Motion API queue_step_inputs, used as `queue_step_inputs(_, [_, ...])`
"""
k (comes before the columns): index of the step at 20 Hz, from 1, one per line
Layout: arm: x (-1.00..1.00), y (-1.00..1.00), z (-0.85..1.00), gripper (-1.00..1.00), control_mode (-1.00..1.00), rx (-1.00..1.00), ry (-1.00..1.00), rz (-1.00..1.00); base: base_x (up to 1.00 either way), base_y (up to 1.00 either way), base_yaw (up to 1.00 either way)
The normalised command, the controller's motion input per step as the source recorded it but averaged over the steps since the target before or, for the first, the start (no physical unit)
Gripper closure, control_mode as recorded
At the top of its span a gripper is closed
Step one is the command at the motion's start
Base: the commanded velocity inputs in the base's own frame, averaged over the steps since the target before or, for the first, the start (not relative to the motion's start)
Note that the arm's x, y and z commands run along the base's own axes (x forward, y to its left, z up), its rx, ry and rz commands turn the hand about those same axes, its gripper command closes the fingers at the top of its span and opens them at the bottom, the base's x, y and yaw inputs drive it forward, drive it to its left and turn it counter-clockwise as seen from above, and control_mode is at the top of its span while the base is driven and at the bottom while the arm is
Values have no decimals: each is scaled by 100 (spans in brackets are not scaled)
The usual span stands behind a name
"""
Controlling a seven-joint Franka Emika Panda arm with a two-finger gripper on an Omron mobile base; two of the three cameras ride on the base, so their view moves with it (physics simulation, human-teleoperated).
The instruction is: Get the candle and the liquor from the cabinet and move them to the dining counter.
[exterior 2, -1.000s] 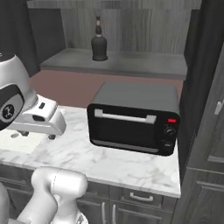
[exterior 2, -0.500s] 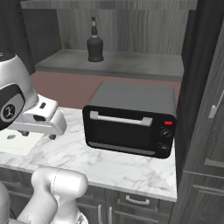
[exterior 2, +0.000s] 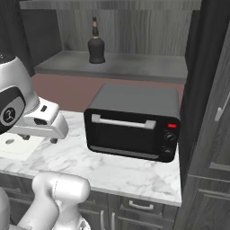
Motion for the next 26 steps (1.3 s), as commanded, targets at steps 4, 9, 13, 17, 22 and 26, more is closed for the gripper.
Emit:
queue_step_inputs(4, [0,0,0,-100,100,0,0,0,55,0,-12])
queue_step_inputs(9, [0,0,0,-100,100,0,0,0,57,3,-14])
queue_step_inputs(13, [0,0,0,-100,100,0,0,0,53,1,-13])
queue_step_inputs(17, [0,0,0,-100,100,0,0,0,28,0,-8])
queue_step_inputs(22, [0,-1,-1,-100,-100,0,0,0,0,0,0])
queue_step_inputs(26, [-1,0,9,-100,-100,0,-18,4,0,0,0])
